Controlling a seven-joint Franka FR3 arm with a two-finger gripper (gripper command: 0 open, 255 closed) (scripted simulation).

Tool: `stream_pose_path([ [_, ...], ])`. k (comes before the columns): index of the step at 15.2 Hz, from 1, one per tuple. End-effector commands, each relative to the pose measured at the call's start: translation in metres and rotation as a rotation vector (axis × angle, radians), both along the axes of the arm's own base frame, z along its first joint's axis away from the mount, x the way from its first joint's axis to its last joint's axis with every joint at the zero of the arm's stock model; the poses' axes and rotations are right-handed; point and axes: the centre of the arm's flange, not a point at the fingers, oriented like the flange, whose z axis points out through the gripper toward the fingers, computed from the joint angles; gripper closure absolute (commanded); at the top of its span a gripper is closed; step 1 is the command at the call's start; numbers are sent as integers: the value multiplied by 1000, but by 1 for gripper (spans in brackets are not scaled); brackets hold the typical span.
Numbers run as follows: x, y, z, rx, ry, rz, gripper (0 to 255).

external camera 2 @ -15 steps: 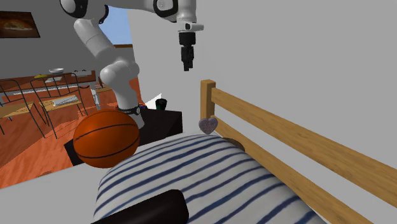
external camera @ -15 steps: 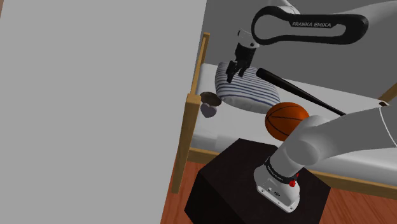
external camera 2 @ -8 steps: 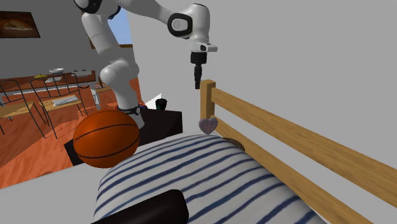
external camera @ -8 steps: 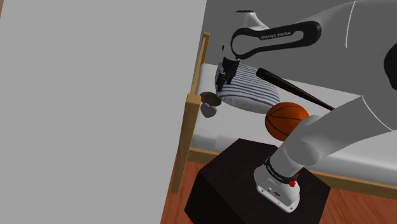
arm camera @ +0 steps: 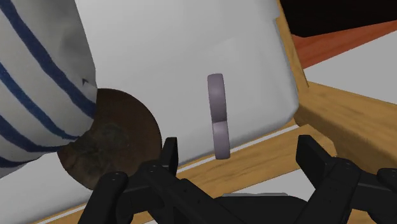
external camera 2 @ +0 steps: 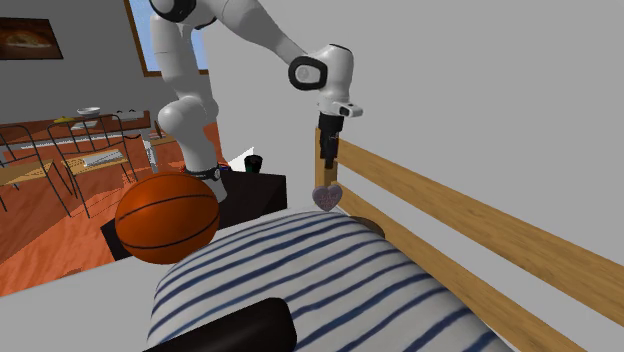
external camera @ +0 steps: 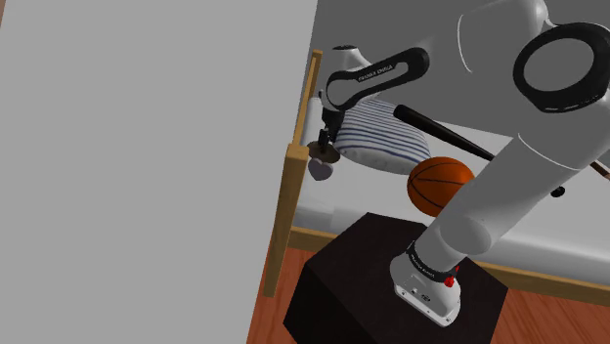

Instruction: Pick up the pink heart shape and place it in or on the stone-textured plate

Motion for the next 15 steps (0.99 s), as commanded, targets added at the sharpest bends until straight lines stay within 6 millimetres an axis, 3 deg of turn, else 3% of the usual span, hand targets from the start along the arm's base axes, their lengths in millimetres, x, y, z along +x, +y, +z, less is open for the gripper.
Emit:
stream_pose_path([
  [1,16,1,-26,0,18,42,0],
  [3,30,2,-50,1,36,83,0],
  [4,31,3,-53,1,38,87,0],
  [11,27,0,-93,1,38,87,0],
  [15,27,0,-93,1,38,87,0],
])
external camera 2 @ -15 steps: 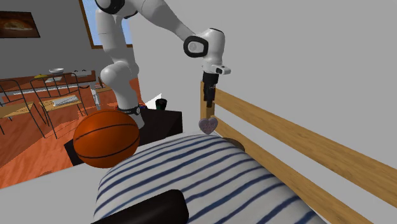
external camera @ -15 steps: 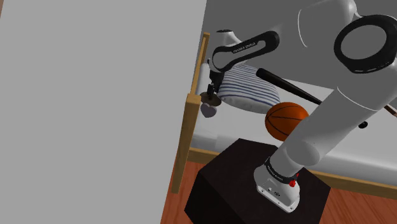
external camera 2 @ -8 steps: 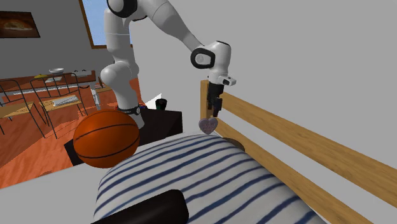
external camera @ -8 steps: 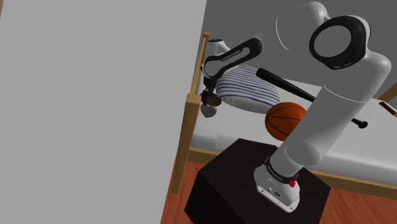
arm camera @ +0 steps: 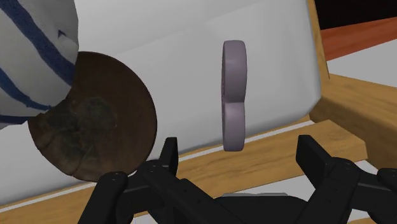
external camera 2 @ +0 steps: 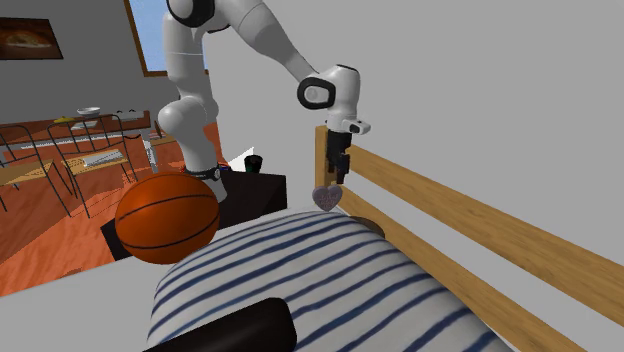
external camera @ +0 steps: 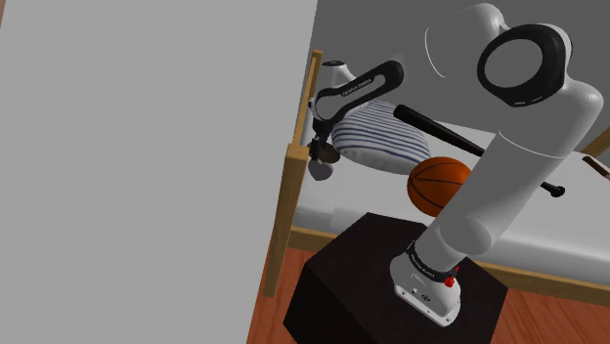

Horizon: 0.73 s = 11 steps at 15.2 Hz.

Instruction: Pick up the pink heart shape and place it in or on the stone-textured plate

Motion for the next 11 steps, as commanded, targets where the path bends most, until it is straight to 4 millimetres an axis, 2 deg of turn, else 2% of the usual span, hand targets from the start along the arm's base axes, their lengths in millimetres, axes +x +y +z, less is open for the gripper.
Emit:
stream_pose_path([
  [1,-1,-3,-42,-3,68,-1,0],
  [4,-1,-3,-42,-3,68,-1,0],
  [5,-1,0,-42,-3,67,-1,255],
  [11,-1,-1,-42,-3,68,-1,255],
])
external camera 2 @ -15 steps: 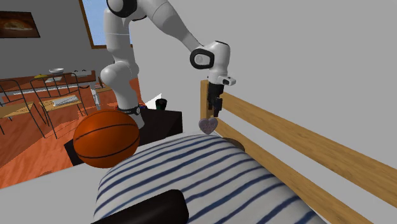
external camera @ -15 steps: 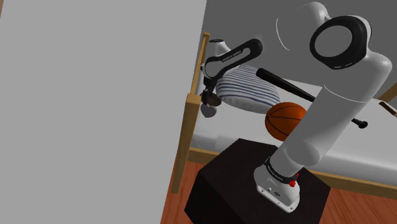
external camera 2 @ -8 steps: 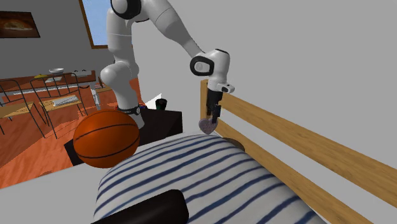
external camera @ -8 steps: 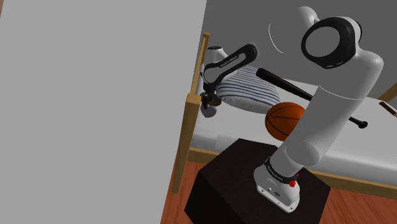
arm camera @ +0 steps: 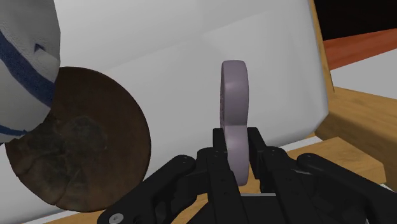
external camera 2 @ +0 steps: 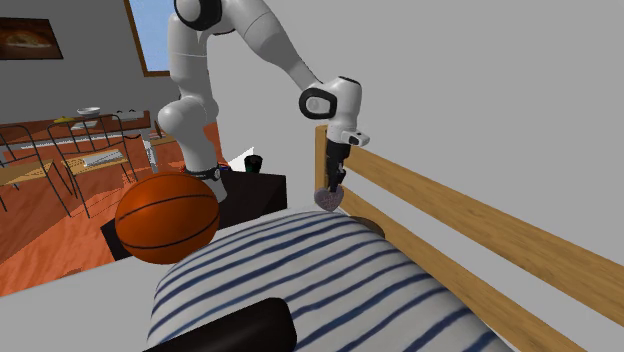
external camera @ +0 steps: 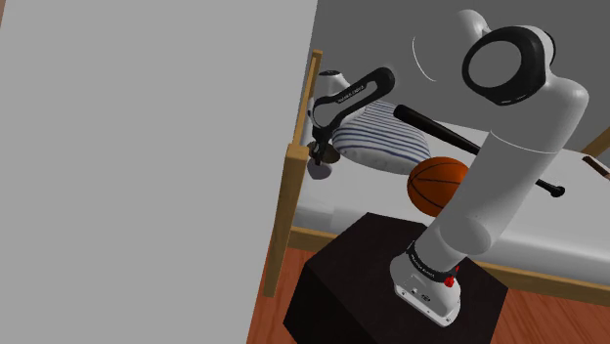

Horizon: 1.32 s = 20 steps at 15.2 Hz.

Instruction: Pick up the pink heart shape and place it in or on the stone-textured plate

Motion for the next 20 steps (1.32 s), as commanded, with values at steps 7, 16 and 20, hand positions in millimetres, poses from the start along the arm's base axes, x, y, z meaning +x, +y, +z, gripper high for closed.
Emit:
stream_pose_path([
  [7,-1,2,11,0,16,9,255],
  [16,-1,2,58,0,16,9,255],
  [20,-1,2,79,0,16,9,255],
])
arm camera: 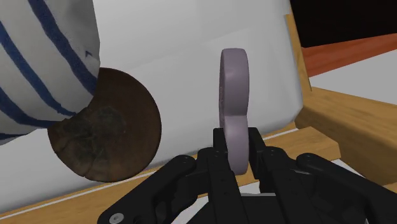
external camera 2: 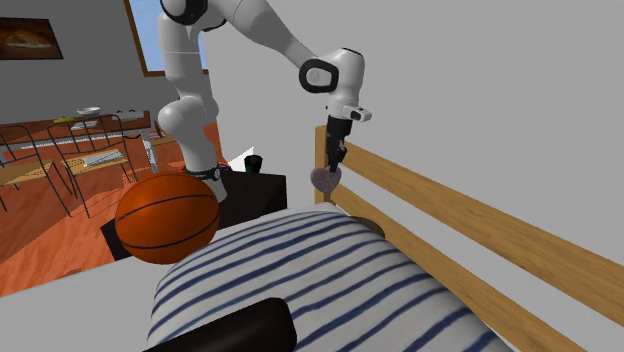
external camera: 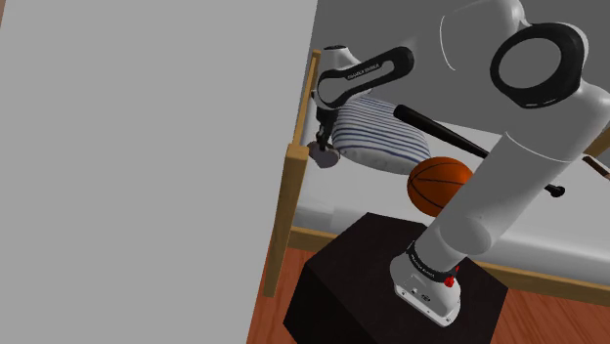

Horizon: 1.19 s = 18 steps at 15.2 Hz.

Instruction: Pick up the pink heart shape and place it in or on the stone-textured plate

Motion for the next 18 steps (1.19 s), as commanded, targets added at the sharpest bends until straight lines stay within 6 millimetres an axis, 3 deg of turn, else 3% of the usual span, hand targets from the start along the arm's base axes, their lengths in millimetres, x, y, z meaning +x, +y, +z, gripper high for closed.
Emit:
stream_pose_path([
  [1,0,0,11,0,1,0,255],
  [2,0,0,16,0,1,0,255],
  [16,151,-99,55,0,1,0,255],
  [18,152,-100,50,0,1,0,255],
])
